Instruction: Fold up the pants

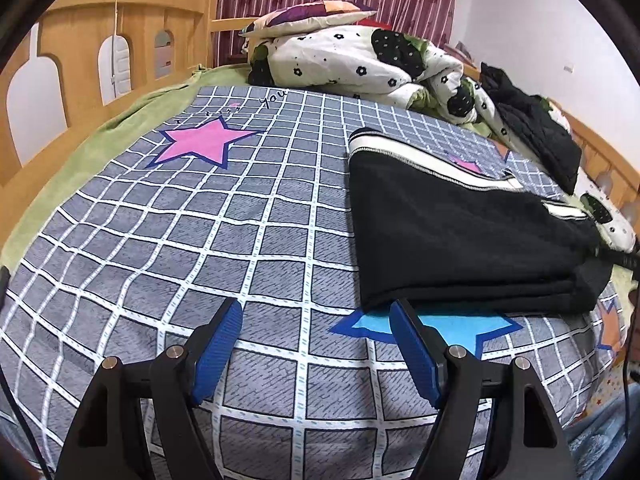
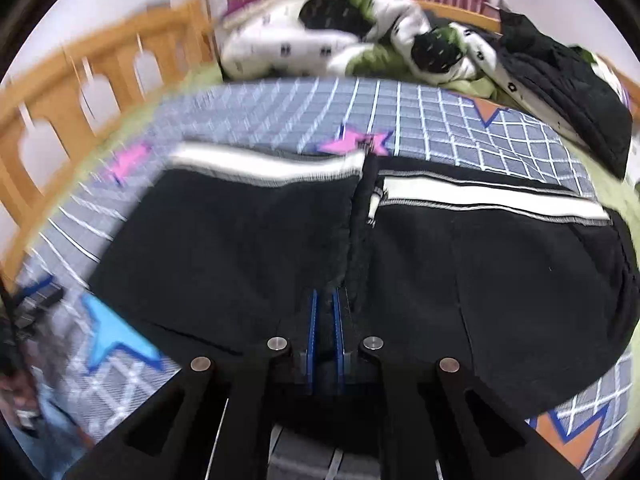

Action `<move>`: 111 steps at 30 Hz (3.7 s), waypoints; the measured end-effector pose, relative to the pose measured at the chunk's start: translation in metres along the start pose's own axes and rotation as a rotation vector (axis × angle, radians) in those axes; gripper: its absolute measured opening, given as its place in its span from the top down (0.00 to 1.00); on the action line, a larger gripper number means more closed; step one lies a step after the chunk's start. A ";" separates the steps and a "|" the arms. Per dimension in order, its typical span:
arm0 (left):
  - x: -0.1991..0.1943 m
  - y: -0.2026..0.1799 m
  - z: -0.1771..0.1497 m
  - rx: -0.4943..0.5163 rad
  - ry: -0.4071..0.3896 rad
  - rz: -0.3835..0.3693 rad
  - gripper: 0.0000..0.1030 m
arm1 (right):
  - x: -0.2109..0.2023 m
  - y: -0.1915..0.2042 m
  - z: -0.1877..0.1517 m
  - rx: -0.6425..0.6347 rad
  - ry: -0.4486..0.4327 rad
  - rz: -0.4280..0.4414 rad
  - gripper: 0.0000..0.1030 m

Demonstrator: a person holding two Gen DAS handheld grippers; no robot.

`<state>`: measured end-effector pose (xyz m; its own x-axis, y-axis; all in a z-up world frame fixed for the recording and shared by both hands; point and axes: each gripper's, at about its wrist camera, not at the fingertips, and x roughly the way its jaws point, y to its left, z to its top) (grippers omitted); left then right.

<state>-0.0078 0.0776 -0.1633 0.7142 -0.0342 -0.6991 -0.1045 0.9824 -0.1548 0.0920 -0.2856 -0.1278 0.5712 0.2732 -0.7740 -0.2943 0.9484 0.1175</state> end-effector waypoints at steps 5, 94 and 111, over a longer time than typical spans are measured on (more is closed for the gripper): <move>0.011 0.004 0.004 -0.039 0.012 -0.067 0.28 | 0.019 -0.008 -0.024 0.038 0.128 0.024 0.86; 0.092 0.149 0.106 -0.182 0.178 -0.034 0.61 | -0.001 -0.085 -0.030 0.374 -0.159 -0.009 0.65; 0.042 0.125 0.078 -0.209 0.106 -0.047 0.38 | 0.001 -0.167 -0.042 0.896 -0.159 0.111 0.22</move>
<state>0.0634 0.2132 -0.1575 0.6464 -0.1092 -0.7551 -0.2218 0.9201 -0.3228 0.1095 -0.4505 -0.1743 0.6935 0.3262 -0.6423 0.3124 0.6673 0.6761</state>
